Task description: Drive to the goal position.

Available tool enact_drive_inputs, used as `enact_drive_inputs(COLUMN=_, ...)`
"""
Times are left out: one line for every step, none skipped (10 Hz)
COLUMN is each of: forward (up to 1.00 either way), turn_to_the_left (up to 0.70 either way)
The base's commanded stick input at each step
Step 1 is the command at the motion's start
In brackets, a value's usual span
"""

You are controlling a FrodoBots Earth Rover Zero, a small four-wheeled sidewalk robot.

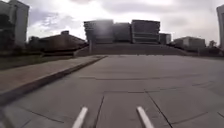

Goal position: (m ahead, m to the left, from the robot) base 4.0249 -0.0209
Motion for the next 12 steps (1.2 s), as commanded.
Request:
enact_drive_inputs(forward=1.00, turn_to_the_left=-0.27)
enact_drive_inputs(forward=1.00, turn_to_the_left=-0.27)
enact_drive_inputs(forward=1.00, turn_to_the_left=-0.27)
enact_drive_inputs(forward=1.00, turn_to_the_left=-0.27)
enact_drive_inputs(forward=1.00, turn_to_the_left=-0.27)
enact_drive_inputs(forward=1.00, turn_to_the_left=-0.22)
enact_drive_inputs(forward=1.00, turn_to_the_left=-0.16)
enact_drive_inputs(forward=1.00, turn_to_the_left=-0.09)
enact_drive_inputs(forward=1.00, turn_to_the_left=-0.02)
enact_drive_inputs(forward=1.00, turn_to_the_left=0.00)
enact_drive_inputs(forward=1.00, turn_to_the_left=0.00)
enact_drive_inputs(forward=1.00, turn_to_the_left=0.00)
